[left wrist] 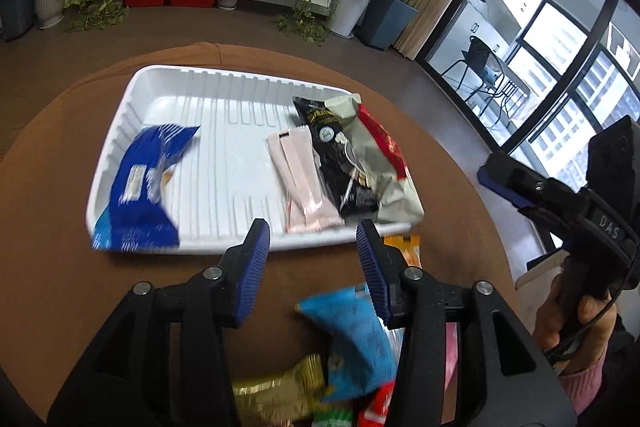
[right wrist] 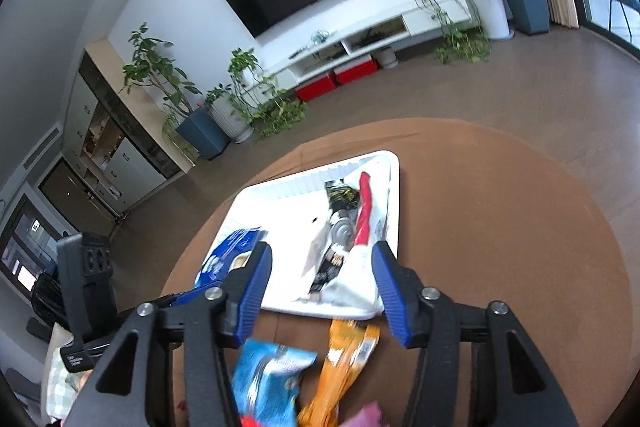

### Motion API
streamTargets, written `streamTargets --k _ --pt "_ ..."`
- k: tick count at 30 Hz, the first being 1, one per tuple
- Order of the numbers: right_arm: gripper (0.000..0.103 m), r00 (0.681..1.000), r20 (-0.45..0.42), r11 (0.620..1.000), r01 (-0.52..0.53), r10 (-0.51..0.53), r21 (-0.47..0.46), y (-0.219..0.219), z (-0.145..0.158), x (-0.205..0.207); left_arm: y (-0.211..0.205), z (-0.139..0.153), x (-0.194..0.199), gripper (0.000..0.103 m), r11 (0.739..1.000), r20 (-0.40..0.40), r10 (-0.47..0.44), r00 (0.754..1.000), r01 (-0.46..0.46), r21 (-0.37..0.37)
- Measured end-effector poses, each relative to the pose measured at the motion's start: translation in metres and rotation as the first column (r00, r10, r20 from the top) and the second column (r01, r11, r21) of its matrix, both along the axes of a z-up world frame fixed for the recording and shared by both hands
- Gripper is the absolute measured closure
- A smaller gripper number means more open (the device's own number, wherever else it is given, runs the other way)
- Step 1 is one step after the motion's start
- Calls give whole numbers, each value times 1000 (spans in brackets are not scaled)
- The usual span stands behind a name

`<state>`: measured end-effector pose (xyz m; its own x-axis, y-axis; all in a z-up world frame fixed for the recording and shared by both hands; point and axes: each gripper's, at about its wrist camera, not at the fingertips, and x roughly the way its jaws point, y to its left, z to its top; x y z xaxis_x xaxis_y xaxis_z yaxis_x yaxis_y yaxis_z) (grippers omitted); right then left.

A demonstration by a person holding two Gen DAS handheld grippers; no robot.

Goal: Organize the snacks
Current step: 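Open both tools to release the bars into the tray and withdraw, then move both open tools toward the remaining snack packets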

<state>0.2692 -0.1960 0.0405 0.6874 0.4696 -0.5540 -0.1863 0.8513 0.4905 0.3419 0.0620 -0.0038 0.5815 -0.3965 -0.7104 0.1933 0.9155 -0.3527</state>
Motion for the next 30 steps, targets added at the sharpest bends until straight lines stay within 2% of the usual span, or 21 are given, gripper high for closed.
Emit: streamTargets --k 5,8,11,15,18,22,30 --pt "36 999 51 1000 8 -7 -18 -1 6 -53 10 -2 -52 59 999 11 -1 1000 1 33" --pt "34 999 49 999 17 -15 -35 1 -2 -82 14 -6 -83 55 999 16 0 1000 -1 55" --pt "30 1000 15 999 16 -15 -42 3 -19 -105 21 -7 -111 55 998 18 10 1000 -11 60" --pt "29 997 -71 1000 10 -12 -23 6 -47 -128 21 -11 -143 54 998 18 9 1000 -10 66" --pt "29 993 -115 1000 29 -30 -9 5 -61 -141 22 -15 -166 49 996 25 12 1000 -14 84" --pt "29 989 -145 999 33 -36 -18 6 -69 -148 23 -20 -191 49 997 16 13 1000 -15 73" --pt "29 988 -152 1000 5 -6 -6 17 -75 -150 18 -18 -209 48 998 21 3 1000 -4 69"
